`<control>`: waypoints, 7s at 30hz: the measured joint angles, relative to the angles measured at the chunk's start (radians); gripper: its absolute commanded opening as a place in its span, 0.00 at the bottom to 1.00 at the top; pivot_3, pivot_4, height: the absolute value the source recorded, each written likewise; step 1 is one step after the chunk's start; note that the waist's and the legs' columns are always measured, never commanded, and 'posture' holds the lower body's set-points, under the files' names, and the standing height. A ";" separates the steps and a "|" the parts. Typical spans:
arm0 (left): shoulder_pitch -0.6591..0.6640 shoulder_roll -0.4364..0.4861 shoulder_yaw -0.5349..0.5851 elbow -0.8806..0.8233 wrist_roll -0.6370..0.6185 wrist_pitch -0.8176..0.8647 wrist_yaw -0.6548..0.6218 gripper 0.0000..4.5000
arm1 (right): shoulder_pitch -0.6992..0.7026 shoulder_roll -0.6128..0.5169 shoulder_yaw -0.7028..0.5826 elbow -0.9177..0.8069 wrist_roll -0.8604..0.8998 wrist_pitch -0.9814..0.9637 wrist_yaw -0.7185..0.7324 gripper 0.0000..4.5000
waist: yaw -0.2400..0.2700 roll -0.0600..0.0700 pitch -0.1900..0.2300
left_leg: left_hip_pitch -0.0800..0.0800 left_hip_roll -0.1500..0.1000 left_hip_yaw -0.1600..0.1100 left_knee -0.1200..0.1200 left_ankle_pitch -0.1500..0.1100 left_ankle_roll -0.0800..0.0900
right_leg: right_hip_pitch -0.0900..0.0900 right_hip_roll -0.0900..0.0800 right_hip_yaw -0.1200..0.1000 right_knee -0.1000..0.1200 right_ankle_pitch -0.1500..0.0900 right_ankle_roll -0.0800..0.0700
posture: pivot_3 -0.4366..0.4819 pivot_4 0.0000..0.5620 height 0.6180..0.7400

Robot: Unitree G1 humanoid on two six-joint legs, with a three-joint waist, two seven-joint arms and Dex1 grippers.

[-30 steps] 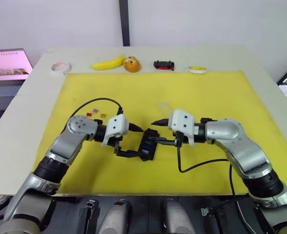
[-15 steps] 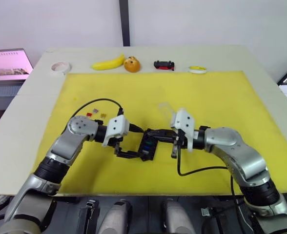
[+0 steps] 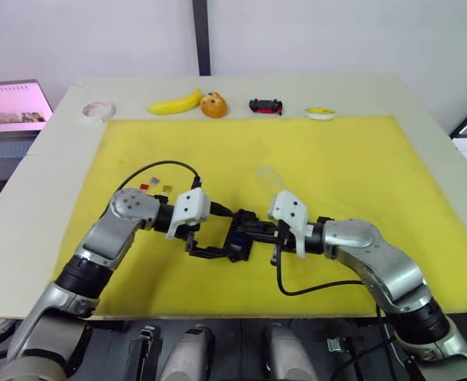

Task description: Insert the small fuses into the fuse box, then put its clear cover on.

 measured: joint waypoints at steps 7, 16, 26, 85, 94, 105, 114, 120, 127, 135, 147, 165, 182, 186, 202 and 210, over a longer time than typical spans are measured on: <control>0.000 0.000 0.000 0.000 0.001 0.000 0.001 1.00 | -0.016 -0.023 0.031 -0.023 -0.024 0.021 -0.009 0.01 | 0.001 0.000 -0.001 | 0.000 0.000 0.000 0.000 0.000 0.000 | 0.001 0.000 0.000 0.000 0.000 0.000 | 0.48 0.27 1.00; -0.001 -0.001 0.000 0.000 0.001 0.004 0.005 1.00 | -0.017 -0.022 0.031 -0.028 -0.028 0.021 -0.009 0.01 | 0.000 0.000 -0.001 | 0.001 0.000 0.000 0.000 0.000 0.000 | 0.001 0.000 0.000 0.000 0.000 0.000 | 0.48 0.27 1.00; 0.204 0.041 0.233 -0.202 -0.141 0.216 0.172 1.00 | 0.090 -0.076 -0.328 -0.145 0.155 0.113 -0.041 0.14 | 0.005 0.000 -0.001 | 0.000 0.000 0.000 0.000 -0.004 0.006 | 0.001 -0.001 0.001 0.000 0.000 0.000 | 0.48 0.27 1.00; 0.276 -0.185 0.900 -0.008 -1.002 0.876 1.211 1.00 | -0.162 -0.118 -0.186 -0.115 0.331 0.149 -0.061 1.00 | 0.006 -0.001 -0.002 | 0.005 0.000 0.002 -0.001 -0.004 0.005 | 0.004 -0.002 0.003 -0.002 0.000 0.000 | 0.48 0.27 1.00; 0.213 -0.273 0.897 0.059 -0.963 0.760 1.249 1.00 | -0.174 -0.090 -0.148 -0.115 0.297 0.152 -0.086 1.00 | 0.008 -0.001 -0.002 | 0.005 0.000 0.002 -0.001 -0.003 0.005 | 0.004 -0.002 0.002 -0.002 0.000 0.000 | 0.48 0.27 1.00; 0.160 -0.321 0.889 0.113 -0.939 0.726 1.276 1.00 | -0.172 -0.086 -0.150 -0.123 0.294 0.173 -0.120 1.00 | 0.022 0.000 -0.003 | 0.006 -0.001 0.002 -0.001 -0.004 0.005 | 0.005 -0.001 0.002 -0.002 0.000 0.000 | 0.48 0.27 1.00; 0.111 -0.280 0.870 0.175 -0.926 0.807 1.292 1.00 | -0.152 -0.087 -0.167 -0.127 0.295 0.176 -0.142 1.00 | 0.032 0.001 -0.004 | 0.008 -0.002 0.001 -0.001 -0.004 0.006 | 0.007 -0.002 0.002 -0.002 0.000 0.000 | 0.48 0.27 1.00; 0.090 -0.282 0.869 0.198 -0.919 0.837 1.284 1.00 | -0.150 -0.087 -0.175 -0.127 0.295 0.179 -0.150 1.00 | 0.034 0.001 -0.005 | 0.008 -0.002 0.001 -0.001 -0.004 0.006 | 0.008 -0.002 0.002 -0.002 0.000 0.000 | 0.48 0.27 1.00; 0.046 -0.275 0.863 0.254 -0.880 0.862 1.231 1.00 | -0.150 -0.087 -0.183 -0.127 0.294 0.180 -0.150 1.00 | 0.057 0.002 -0.005 | 0.008 -0.003 0.000 -0.001 -0.004 0.006 | 0.008 -0.003 0.002 -0.002 0.000 0.000 | 0.48 0.27 1.00; 0.031 -0.228 0.856 0.329 -0.844 0.893 1.090 1.00 | -0.125 -0.088 -0.184 -0.129 0.294 0.188 -0.153 1.00 | 0.058 0.002 -0.005 | 0.008 -0.003 0.000 -0.001 -0.004 0.005 | 0.009 -0.003 0.002 -0.003 0.000 0.000 | 0.48 0.27 1.00; -0.015 -0.230 0.823 0.377 -0.724 0.890 0.976 1.00 | -0.109 -0.089 -0.189 -0.166 0.295 0.205 -0.164 1.00 | 0.065 0.002 -0.005 | 0.008 -0.004 -0.003 -0.001 -0.004 0.006 | 0.009 -0.003 0.000 -0.006 0.000 0.000 | 0.48 0.27 1.00; -0.052 -0.267 0.828 0.413 -0.661 0.876 0.977 0.81 | -0.094 -0.094 -0.192 -0.185 0.295 0.215 -0.175 1.00 | 0.082 0.002 -0.005 | 0.008 -0.005 -0.004 -0.001 -0.004 0.006 | 0.010 -0.004 -0.001 -0.009 0.000 0.000 | 0.48 0.27 1.00; -0.041 -0.335 0.883 0.352 -0.662 0.875 1.062 0.81 | -0.090 -0.109 -0.201 -0.186 0.301 0.217 -0.176 1.00 | 0.082 0.002 -0.005 | 0.008 -0.006 -0.004 -0.001 -0.004 0.006 | 0.015 -0.005 -0.002 -0.010 0.000 0.000 | 0.48 0.27 1.00; -0.042 -0.338 0.884 0.352 -0.662 0.875 1.064 0.81 | -0.090 -0.114 -0.201 -0.186 0.301 0.217 -0.176 1.00 | 0.083 0.002 -0.005 | 0.008 -0.006 -0.004 -0.001 -0.004 0.006 | 0.015 -0.005 -0.003 -0.010 0.000 0.000 | 0.48 0.27 1.00; -0.040 -0.339 0.885 0.381 -0.657 0.873 1.065 0.40 | -0.089 -0.121 -0.201 -0.186 0.301 0.217 -0.176 1.00 | 0.081 0.002 -0.005 | 0.008 -0.006 -0.004 -0.001 -0.004 0.006 | 0.015 -0.005 -0.003 -0.013 0.000 0.000 | 0.48 0.27 1.00; -0.041 -0.340 0.886 0.392 -0.656 0.864 1.057 0.40 | -0.088 -0.125 -0.201 -0.186 0.301 0.216 -0.173 1.00 | 0.081 0.002 -0.005 | 0.008 -0.006 -0.004 -0.001 -0.004 0.006 | 0.015 -0.005 -0.003 -0.013 0.000 0.000 | 0.48 0.27 1.00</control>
